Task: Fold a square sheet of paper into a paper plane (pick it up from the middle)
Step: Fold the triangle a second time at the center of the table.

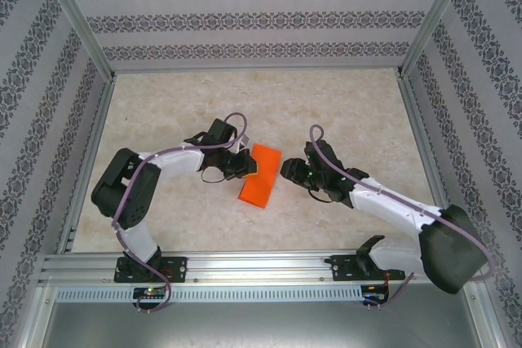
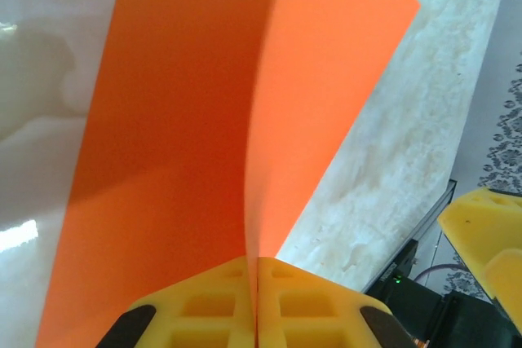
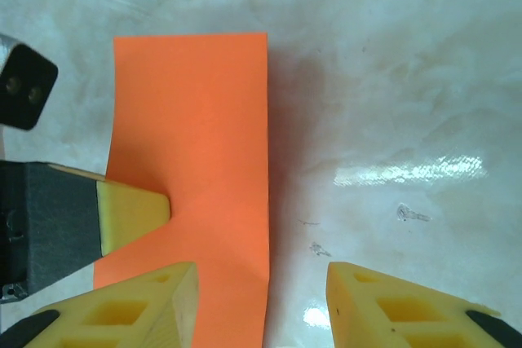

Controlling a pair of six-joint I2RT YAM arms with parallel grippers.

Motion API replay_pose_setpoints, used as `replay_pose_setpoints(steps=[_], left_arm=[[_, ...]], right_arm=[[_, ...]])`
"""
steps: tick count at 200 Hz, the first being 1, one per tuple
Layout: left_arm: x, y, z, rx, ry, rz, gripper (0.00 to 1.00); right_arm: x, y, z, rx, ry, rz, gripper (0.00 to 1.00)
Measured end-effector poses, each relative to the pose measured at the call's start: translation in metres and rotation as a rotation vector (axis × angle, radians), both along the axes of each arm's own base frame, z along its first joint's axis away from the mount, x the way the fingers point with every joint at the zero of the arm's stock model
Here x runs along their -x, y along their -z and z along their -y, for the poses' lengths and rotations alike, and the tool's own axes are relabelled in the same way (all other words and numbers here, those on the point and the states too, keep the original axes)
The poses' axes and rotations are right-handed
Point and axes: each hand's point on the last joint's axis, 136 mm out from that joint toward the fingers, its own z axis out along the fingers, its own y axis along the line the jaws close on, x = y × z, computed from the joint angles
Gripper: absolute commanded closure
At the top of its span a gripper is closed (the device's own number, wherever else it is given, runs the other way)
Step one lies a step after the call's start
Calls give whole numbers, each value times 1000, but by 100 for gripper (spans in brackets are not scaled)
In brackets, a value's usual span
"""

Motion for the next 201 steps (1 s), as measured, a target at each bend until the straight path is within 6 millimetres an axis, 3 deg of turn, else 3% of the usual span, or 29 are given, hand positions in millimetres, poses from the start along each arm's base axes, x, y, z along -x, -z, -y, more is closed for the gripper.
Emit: replay_pose_setpoints(steps=[28,53,103,166,201], left_arm=[[-1,-20,0,3,-41,39,91],[-2,-16,-4,-23,-92,25,91],[4,-8,-5,-71,-108,17,90],[18,7,11,-126,77,57,90],[23,16,8,-155,98,41,89]], right_arm=[[0,-21,3,-26,1,64,54],[5,-29,3,-31,-20,116,52],[20,-29,-4,28,-121,210,49],[27,-13,-18,161,-221,227,49],[31,-12,-22,173,-239,235,48]])
